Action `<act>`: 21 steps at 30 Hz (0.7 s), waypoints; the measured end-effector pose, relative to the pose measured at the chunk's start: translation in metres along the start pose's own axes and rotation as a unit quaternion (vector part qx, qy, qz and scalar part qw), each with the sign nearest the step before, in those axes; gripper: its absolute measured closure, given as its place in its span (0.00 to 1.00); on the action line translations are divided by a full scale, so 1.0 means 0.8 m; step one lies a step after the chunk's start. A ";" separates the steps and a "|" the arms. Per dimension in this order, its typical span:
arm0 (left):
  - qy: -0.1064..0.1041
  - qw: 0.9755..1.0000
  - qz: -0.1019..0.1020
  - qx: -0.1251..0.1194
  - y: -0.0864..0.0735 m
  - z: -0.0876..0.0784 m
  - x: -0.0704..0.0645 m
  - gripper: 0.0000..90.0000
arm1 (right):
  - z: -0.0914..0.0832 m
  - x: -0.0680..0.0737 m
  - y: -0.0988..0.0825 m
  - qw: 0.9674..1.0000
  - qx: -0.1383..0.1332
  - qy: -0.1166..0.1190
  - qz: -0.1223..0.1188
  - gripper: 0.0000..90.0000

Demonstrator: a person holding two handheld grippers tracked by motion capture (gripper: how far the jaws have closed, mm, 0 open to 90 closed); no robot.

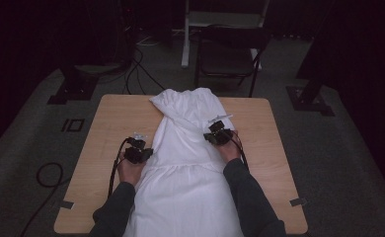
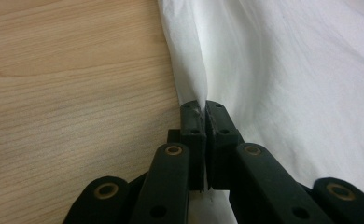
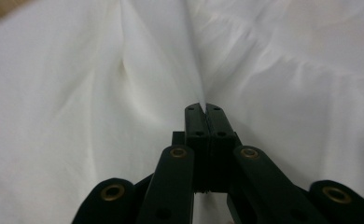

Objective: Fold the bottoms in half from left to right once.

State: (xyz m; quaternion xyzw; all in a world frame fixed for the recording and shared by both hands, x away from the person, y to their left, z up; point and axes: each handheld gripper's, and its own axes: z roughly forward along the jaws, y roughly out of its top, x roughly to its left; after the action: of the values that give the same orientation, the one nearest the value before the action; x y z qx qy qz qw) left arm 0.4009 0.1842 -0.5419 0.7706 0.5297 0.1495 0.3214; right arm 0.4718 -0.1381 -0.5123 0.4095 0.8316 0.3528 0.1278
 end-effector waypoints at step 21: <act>-0.031 0.999 0.002 -0.035 0.015 -0.017 -0.034 0.54 | -0.097 -0.100 -0.064 0.985 -0.082 -0.095 0.115 1.00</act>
State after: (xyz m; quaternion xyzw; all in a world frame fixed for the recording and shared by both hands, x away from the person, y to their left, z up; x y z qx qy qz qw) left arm 0.3913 0.1611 -0.5210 0.7640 0.5125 0.1445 0.3645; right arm 0.4530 -0.2585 -0.4976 0.5224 0.7313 0.3912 0.1981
